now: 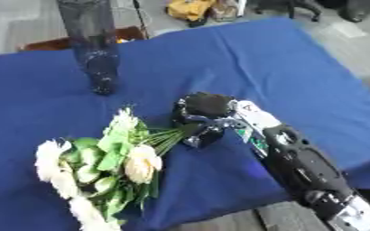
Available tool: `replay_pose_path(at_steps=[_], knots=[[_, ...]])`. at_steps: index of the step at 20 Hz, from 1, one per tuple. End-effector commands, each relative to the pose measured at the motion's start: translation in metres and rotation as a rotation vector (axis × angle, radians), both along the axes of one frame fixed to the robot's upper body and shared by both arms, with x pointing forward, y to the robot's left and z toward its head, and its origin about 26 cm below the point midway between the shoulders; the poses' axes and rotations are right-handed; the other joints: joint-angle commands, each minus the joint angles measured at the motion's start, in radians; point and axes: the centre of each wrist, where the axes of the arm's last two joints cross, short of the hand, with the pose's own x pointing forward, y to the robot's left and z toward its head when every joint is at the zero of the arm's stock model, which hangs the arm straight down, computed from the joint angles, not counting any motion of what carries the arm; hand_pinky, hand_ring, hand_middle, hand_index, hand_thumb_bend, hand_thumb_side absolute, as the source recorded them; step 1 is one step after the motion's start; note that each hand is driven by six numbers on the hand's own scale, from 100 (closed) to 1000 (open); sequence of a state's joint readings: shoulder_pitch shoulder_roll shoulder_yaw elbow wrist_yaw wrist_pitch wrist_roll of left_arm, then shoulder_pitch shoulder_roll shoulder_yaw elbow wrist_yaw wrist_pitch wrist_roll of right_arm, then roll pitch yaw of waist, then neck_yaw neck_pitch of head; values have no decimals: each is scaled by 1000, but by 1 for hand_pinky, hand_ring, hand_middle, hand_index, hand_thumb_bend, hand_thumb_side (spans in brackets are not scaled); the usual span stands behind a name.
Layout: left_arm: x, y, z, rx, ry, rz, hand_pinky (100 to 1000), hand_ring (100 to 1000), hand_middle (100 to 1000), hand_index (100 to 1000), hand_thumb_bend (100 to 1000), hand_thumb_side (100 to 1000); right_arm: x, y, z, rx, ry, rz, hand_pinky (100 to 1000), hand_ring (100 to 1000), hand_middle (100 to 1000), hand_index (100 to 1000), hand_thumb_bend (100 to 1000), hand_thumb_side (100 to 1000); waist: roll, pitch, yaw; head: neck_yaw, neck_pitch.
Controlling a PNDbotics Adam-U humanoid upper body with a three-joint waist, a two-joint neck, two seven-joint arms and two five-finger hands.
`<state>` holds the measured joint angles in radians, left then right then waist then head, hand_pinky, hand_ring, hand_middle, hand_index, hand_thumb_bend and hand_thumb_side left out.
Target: Arrange flowers into the vase.
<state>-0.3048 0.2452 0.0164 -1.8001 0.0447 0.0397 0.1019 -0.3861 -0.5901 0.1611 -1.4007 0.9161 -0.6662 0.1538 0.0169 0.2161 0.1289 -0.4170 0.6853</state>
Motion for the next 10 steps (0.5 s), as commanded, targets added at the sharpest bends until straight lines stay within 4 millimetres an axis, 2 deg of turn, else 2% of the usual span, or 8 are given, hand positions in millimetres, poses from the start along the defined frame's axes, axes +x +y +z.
replay_pose_path(at_steps=[1, 4, 5, 7, 10], knots=[[0, 1, 6, 6, -20, -5, 387, 570, 614, 775, 650, 641, 1, -2, 6, 26, -22, -9, 460, 641, 336, 505, 100, 192, 11, -2, -1, -3, 3], [0, 1, 6, 6, -20, -5, 387, 570, 614, 775, 650, 641, 1, -2, 5, 31, -22, -11, 460, 641, 336, 505, 100, 192, 11, -2, 0, -3, 3], [0, 1, 6, 5, -21, -6, 387, 570, 615, 775, 648, 646, 1, -2, 4, 35, -20, -14, 489, 673, 349, 515, 100, 159, 11, -2, 0, -3, 3], [0, 1, 7, 3, -21, -6, 387, 570, 615, 775, 646, 647, 1, -2, 0, 58, -1, -24, 489, 673, 342, 506, 100, 141, 12, 0, 1, -3, 2], [0, 1, 7, 2, -21, -7, 387, 570, 614, 775, 644, 649, 2, -1, -1, 76, 15, -25, 482, 666, 330, 471, 100, 184, 13, -1, 2, -4, 2]])
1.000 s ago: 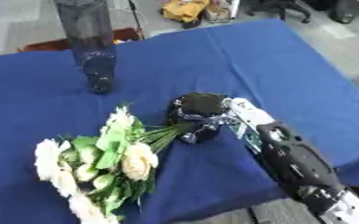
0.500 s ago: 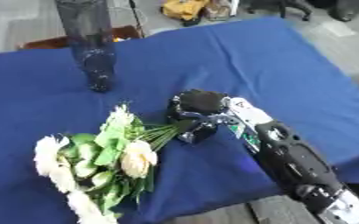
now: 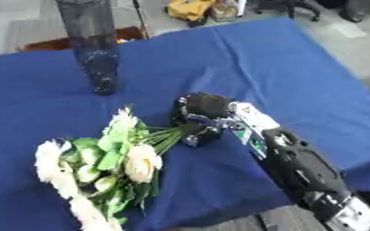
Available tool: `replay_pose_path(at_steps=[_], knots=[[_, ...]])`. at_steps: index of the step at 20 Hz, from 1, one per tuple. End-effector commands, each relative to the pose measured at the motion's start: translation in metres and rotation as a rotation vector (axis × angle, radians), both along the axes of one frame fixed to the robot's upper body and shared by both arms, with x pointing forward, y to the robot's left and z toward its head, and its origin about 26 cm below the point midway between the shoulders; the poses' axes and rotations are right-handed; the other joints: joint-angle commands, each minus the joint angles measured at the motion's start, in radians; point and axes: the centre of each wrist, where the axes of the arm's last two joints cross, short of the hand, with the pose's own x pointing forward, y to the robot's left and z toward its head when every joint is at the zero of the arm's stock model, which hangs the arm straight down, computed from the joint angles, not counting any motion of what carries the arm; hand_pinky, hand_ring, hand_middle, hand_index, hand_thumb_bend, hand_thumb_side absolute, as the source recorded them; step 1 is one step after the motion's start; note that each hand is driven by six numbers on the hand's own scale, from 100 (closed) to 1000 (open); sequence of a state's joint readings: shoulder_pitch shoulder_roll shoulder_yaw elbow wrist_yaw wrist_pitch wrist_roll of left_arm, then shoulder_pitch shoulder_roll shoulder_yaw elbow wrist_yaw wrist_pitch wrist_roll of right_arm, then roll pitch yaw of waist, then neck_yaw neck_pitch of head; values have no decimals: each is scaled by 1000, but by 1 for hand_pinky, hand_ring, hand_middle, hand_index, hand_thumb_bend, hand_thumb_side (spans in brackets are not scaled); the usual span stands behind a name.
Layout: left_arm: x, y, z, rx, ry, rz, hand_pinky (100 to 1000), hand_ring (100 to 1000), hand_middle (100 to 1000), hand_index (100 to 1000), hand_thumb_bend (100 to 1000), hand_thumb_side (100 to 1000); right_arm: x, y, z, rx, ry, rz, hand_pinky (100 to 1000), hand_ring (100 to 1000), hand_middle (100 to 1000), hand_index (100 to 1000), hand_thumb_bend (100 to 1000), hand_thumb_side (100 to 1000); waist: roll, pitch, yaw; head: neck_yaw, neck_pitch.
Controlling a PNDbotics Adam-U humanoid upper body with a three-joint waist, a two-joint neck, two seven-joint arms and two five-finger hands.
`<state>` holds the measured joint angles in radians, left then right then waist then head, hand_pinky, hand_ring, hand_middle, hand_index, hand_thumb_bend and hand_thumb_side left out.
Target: Arrange flowers into the vase.
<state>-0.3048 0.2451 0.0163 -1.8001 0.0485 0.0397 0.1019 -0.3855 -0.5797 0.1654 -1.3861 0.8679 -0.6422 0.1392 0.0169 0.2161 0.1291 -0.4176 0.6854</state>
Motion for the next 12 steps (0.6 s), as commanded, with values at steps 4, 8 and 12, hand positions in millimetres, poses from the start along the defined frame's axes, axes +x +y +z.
replay_pose_path(at_steps=[4, 8, 12], knots=[[0, 1, 7, 4, -21, -4, 387, 570, 614, 775, 644, 649, 2, 0, 6, 30, -1, -3, 452, 637, 322, 421, 100, 225, 14, -2, 2, -4, 1], [-1, 1, 6, 4, -20, -3, 387, 570, 614, 775, 642, 650, 2, 1, 7, 59, -8, -5, 447, 635, 342, 452, 100, 172, 16, -2, 1, -4, 1], [-1, 1, 6, 3, -20, -2, 387, 570, 614, 774, 641, 650, 2, 3, 7, 75, -12, 6, 441, 635, 358, 569, 100, 458, 17, -3, 1, -5, 1]])
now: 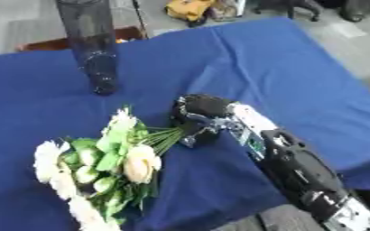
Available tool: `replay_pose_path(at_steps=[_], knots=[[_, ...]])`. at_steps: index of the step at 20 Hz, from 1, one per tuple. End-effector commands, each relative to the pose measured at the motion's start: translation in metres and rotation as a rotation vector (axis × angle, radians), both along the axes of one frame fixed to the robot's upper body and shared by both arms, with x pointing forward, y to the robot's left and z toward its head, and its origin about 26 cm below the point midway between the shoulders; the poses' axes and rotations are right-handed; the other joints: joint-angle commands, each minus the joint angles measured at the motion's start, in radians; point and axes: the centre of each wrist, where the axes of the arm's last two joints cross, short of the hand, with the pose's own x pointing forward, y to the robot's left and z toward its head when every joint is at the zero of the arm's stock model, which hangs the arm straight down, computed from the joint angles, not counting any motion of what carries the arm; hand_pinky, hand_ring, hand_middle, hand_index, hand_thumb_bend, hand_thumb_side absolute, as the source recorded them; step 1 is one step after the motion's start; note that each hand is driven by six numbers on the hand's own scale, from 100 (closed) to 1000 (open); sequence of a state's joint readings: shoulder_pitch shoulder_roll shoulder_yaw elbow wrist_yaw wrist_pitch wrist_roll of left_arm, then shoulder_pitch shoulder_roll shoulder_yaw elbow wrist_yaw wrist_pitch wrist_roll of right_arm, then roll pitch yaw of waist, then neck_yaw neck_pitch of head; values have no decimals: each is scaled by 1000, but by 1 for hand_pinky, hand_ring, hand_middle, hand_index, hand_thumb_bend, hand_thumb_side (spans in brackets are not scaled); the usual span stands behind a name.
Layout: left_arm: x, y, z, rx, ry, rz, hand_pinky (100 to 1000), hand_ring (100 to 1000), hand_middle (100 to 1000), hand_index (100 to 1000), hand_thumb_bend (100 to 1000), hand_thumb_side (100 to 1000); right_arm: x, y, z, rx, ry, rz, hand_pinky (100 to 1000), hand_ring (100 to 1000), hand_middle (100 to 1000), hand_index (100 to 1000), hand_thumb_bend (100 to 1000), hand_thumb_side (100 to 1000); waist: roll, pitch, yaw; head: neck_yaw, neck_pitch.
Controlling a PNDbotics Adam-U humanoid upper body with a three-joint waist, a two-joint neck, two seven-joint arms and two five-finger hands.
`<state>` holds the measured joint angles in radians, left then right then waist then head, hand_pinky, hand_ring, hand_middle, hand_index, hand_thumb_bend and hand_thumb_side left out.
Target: Arrange flowers into the vase.
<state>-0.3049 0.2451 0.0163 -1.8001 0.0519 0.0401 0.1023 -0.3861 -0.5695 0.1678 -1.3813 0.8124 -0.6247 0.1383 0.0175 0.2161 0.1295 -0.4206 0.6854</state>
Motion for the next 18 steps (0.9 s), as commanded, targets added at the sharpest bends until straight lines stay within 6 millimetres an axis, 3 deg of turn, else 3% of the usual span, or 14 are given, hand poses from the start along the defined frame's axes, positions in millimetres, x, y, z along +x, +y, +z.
replay_pose_path(at_steps=[1, 3, 4, 11, 14, 18], knots=[[-1, 1, 6, 6, -20, -1, 386, 570, 614, 774, 642, 650, 1, 0, 10, 13, -31, 16, 439, 633, 355, 579, 100, 476, 16, -3, 0, -2, 1], [-1, 1, 6, 6, -20, -1, 387, 570, 614, 774, 642, 649, 1, 0, 10, 15, -32, 20, 435, 630, 351, 600, 100, 526, 16, -3, 0, -2, 1], [-1, 1, 6, 6, -20, -1, 386, 570, 614, 774, 642, 649, 1, 1, 10, 14, -33, 23, 433, 628, 349, 599, 100, 659, 16, -3, 0, -3, 1], [-1, 1, 6, 5, -20, 0, 386, 570, 614, 773, 642, 649, 1, 0, 10, 9, -38, 30, 422, 619, 322, 574, 100, 682, 15, -4, 0, -3, 1], [-1, 1, 6, 6, -20, 1, 386, 570, 614, 773, 641, 650, 1, 0, 10, 14, -45, 25, 367, 574, 260, 538, 100, 702, 14, -4, 1, -3, 1], [-1, 1, 6, 4, -20, 1, 387, 570, 614, 773, 639, 650, 0, 1, 11, 29, -69, 18, 191, 476, 133, 510, 100, 715, 13, -4, 1, -3, 2]])
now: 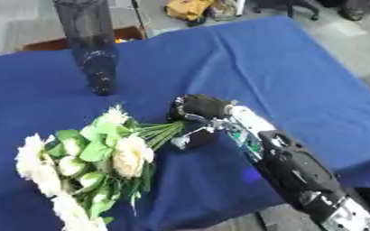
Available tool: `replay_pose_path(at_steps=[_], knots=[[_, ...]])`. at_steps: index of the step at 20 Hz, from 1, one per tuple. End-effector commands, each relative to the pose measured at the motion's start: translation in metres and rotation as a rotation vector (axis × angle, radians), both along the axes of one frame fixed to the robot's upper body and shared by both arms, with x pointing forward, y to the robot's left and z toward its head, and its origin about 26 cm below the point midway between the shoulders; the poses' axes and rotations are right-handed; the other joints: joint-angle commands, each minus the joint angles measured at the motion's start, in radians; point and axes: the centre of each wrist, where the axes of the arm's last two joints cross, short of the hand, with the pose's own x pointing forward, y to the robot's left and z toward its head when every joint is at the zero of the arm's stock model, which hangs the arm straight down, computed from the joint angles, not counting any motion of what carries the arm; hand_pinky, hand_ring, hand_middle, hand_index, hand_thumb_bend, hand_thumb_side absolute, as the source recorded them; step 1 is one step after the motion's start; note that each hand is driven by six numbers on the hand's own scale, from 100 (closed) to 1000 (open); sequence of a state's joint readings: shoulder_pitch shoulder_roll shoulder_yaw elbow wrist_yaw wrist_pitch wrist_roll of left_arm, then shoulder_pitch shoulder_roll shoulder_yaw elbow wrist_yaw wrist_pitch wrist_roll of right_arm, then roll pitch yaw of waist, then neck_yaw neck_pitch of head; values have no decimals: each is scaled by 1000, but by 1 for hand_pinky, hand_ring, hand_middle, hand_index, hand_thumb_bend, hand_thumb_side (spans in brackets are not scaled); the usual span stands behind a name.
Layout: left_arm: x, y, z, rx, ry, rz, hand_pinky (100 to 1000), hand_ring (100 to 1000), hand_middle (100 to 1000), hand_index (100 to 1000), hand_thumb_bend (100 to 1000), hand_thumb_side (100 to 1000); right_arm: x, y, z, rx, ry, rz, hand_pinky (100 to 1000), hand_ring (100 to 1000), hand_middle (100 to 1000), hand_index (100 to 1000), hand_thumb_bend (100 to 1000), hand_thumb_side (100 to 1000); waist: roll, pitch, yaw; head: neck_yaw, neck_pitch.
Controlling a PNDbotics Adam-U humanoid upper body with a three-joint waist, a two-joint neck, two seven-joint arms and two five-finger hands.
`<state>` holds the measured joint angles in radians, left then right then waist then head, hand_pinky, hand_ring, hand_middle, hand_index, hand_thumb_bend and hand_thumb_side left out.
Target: Arrange flowers into the vase.
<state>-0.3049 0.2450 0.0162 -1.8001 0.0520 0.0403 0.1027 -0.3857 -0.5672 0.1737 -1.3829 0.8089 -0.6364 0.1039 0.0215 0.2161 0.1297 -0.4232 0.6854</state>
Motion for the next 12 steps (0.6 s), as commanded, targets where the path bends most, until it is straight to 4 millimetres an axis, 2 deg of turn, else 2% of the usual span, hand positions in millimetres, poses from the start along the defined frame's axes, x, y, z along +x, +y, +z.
replay_pose_path(at_steps=[1, 3, 5, 7, 12], knots=[[-1, 1, 6, 4, -20, 1, 386, 570, 614, 773, 639, 650, 1, -1, 12, 6, -53, -1, 156, 459, 111, 503, 100, 722, 9, -4, 1, -1, 2], [-1, 1, 6, 4, -20, 1, 386, 570, 614, 772, 639, 651, 1, -1, 12, 15, -62, -6, 100, 408, 100, 496, 100, 715, 9, -4, 1, -1, 3], [-1, 1, 6, 3, -20, 1, 386, 570, 614, 772, 639, 651, 1, -2, 10, 29, -64, -13, 100, 329, 100, 489, 100, 649, 9, -5, 1, -1, 3], [-1, 1, 6, 2, -20, 1, 386, 570, 614, 772, 638, 652, 1, -2, 9, 51, -61, -19, 100, 277, 100, 488, 100, 622, 8, -5, 1, -1, 3], [-1, 1, 6, 2, -20, 2, 386, 570, 614, 772, 636, 652, 1, -3, 10, 93, -60, -40, 100, 217, 100, 468, 100, 646, 8, -5, 1, -1, 4]])
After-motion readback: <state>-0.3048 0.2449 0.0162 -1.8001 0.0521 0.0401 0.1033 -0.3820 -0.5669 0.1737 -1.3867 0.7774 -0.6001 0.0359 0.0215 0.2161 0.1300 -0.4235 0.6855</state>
